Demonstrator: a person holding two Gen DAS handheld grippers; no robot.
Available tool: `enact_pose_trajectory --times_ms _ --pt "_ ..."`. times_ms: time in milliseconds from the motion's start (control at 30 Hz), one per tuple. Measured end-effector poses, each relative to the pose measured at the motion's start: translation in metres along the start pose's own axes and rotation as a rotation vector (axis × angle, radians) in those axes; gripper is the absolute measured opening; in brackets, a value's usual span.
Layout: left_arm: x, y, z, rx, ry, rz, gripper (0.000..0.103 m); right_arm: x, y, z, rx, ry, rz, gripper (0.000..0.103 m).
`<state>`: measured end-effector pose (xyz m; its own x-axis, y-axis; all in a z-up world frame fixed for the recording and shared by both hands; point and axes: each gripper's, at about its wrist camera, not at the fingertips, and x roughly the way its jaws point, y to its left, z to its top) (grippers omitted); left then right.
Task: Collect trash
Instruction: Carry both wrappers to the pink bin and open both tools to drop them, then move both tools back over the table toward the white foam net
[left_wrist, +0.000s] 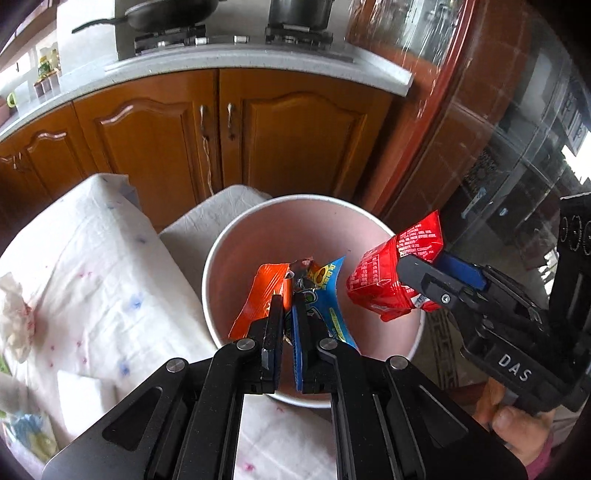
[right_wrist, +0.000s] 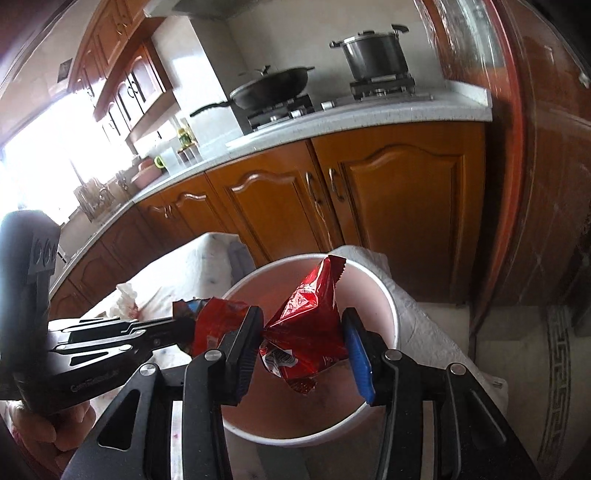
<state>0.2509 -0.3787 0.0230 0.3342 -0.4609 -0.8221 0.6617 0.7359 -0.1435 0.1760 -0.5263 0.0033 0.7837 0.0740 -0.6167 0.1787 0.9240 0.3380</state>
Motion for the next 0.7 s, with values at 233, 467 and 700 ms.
enact_pose_trajectory --times_ms 233,467,700 --pt "0.013 -0.001 -0.002 -0.012 0.028 0.004 0.029 0.009 -0.009 0.001 0.025 0.027 0.015 0.056" --pt "-0.004 0.006 -0.009 -0.031 -0.013 0.01 0.038 0.002 -0.018 0.001 0.06 -0.006 0.013 0.067" --pt "-0.029 0.024 -0.034 -0.11 -0.065 0.015 0.045 -0.014 -0.014 -0.002 0.073 -0.042 0.03 0.07"
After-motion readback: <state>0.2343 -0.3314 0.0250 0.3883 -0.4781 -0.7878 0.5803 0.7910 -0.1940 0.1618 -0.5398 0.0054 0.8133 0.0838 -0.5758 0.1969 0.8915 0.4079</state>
